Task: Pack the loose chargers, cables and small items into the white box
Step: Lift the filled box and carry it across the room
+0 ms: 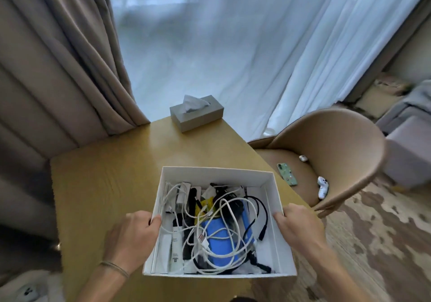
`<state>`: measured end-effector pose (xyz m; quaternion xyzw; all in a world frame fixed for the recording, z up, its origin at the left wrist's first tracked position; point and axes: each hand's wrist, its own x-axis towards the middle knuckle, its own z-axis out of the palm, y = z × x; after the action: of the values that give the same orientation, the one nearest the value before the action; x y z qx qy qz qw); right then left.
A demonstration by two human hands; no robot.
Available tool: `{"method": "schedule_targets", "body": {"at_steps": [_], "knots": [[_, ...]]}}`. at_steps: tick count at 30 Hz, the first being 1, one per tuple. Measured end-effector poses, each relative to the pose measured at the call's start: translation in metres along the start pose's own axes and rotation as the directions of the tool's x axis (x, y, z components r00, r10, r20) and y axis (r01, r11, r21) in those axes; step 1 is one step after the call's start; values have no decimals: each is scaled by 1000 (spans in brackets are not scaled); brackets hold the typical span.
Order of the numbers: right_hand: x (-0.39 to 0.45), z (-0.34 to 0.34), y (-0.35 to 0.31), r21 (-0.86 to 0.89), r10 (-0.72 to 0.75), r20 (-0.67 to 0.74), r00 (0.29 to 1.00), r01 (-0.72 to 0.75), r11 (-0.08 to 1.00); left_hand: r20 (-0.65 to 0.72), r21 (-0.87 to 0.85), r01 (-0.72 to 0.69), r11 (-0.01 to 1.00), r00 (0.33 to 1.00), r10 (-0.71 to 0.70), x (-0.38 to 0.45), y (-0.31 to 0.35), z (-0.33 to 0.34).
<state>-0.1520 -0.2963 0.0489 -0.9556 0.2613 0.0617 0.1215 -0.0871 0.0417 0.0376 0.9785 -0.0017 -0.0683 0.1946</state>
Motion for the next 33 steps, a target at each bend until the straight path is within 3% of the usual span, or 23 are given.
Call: {"method": "schedule_targets", "body": {"at_steps": [7,13,21,33], "knots": [[-82,-21,58,66,256,-82,963,-251,966,76,9,-205,979,976,203,-19,44,7],[-164,-21,129,126,495,-96,864,-483,867,178,-23,-422,906,891,419,-60,101,27],[-314,-1,222,199,721,-120,683,-695,691,297,-113,-664,739,688,662,-157,174,65],[-607,38,333,379,949,-91,303,-870,314,422,-113,-911,396,317,849,-401,254,145]]}}
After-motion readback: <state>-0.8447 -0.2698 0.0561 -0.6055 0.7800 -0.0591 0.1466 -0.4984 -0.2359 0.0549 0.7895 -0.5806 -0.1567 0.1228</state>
